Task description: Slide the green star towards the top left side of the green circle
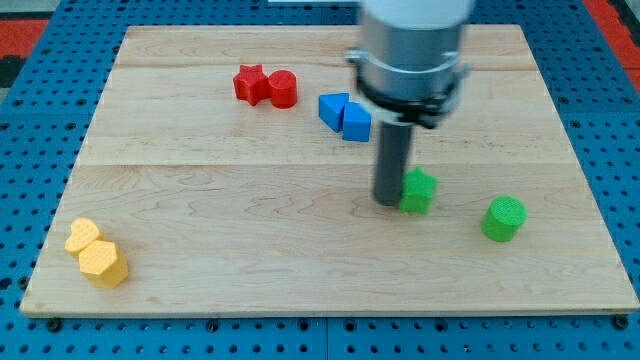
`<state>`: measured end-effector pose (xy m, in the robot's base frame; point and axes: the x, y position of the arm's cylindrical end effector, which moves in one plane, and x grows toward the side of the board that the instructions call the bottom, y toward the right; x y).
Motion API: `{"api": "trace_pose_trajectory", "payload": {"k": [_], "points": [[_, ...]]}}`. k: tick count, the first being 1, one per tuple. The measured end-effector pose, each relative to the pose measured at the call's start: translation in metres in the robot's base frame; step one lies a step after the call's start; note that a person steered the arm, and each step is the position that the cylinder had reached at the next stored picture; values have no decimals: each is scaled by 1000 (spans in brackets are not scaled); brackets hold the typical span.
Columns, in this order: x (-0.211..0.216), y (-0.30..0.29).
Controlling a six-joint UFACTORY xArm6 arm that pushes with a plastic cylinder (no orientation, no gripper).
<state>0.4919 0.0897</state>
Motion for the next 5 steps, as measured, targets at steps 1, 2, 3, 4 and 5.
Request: {"api": "trace_pose_trajectory", "payload": {"k": [1,2,3,4,5], "points": [[-10,-7],[-12,17],[-13,40],[-13,52],[-27,48]]}}
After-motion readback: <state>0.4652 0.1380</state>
